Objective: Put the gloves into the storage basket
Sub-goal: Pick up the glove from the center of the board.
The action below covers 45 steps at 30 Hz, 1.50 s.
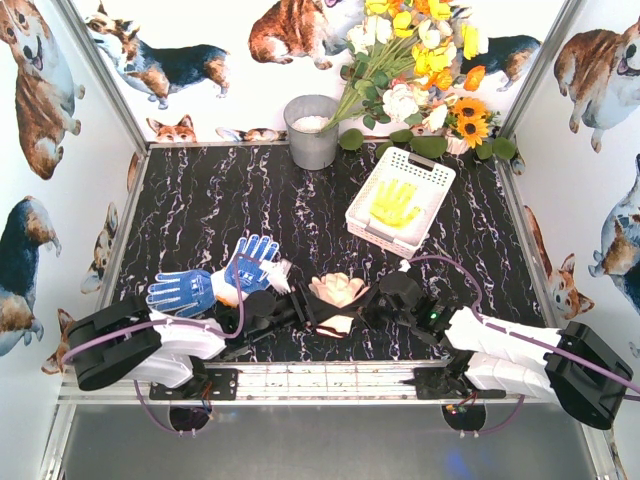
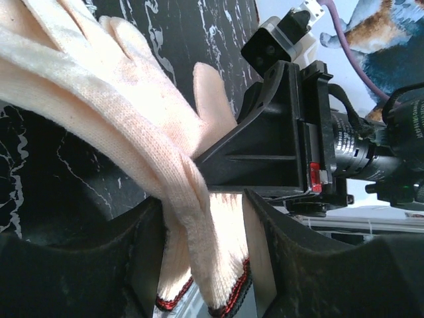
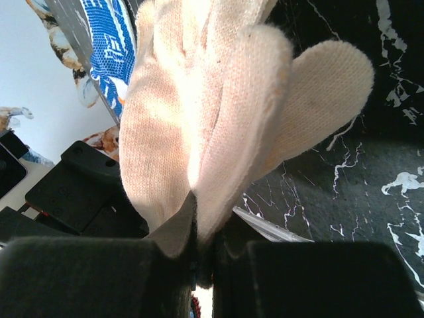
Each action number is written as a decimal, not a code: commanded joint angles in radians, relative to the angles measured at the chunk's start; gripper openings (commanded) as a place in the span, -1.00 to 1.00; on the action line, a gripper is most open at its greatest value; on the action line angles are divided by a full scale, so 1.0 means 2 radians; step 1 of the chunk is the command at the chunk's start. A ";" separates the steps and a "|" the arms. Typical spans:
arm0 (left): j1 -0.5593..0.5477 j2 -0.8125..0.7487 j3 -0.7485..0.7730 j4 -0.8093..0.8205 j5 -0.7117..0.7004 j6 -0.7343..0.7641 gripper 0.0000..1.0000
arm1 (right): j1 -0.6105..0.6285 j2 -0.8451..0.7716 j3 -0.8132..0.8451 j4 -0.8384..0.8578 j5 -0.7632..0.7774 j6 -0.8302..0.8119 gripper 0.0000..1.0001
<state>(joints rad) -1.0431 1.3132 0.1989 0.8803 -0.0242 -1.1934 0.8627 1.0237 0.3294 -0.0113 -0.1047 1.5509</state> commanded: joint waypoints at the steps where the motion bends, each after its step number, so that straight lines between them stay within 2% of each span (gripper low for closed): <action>1: 0.000 -0.009 -0.001 -0.007 -0.009 0.003 -0.22 | -0.001 -0.005 0.008 0.021 0.001 -0.007 -1.00; 7: 0.000 -0.025 0.003 -0.027 -0.023 -0.002 -0.68 | -0.001 -0.018 0.024 0.001 0.001 -0.020 -1.00; 11: 0.003 -0.070 0.025 -0.080 -0.045 0.002 -1.00 | -0.001 -0.045 0.082 -0.088 0.027 -0.067 -1.00; 16: 0.019 -0.112 0.131 -0.258 -0.066 0.076 -1.00 | -0.013 -0.068 0.139 -0.143 0.074 -0.109 -1.00; 20: 0.059 -0.103 0.195 -0.300 -0.034 0.112 -1.00 | -0.056 -0.061 0.183 -0.156 0.063 -0.142 -1.00; 27: 0.113 -0.006 0.344 -0.337 0.045 0.184 -1.00 | -0.129 -0.028 0.255 -0.163 0.039 -0.194 -1.00; 37: 0.156 0.178 0.545 -0.378 0.100 0.275 -1.00 | -0.260 0.029 0.296 -0.141 0.001 -0.250 -1.00; 45: 0.174 0.348 0.733 -0.418 0.138 0.325 -1.00 | -0.320 0.110 0.332 -0.110 -0.008 -0.288 -1.00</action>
<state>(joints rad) -0.7322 1.8961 1.5208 0.0662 0.2363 -0.6312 0.2588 1.1999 0.9291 -0.2951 -0.0704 1.0470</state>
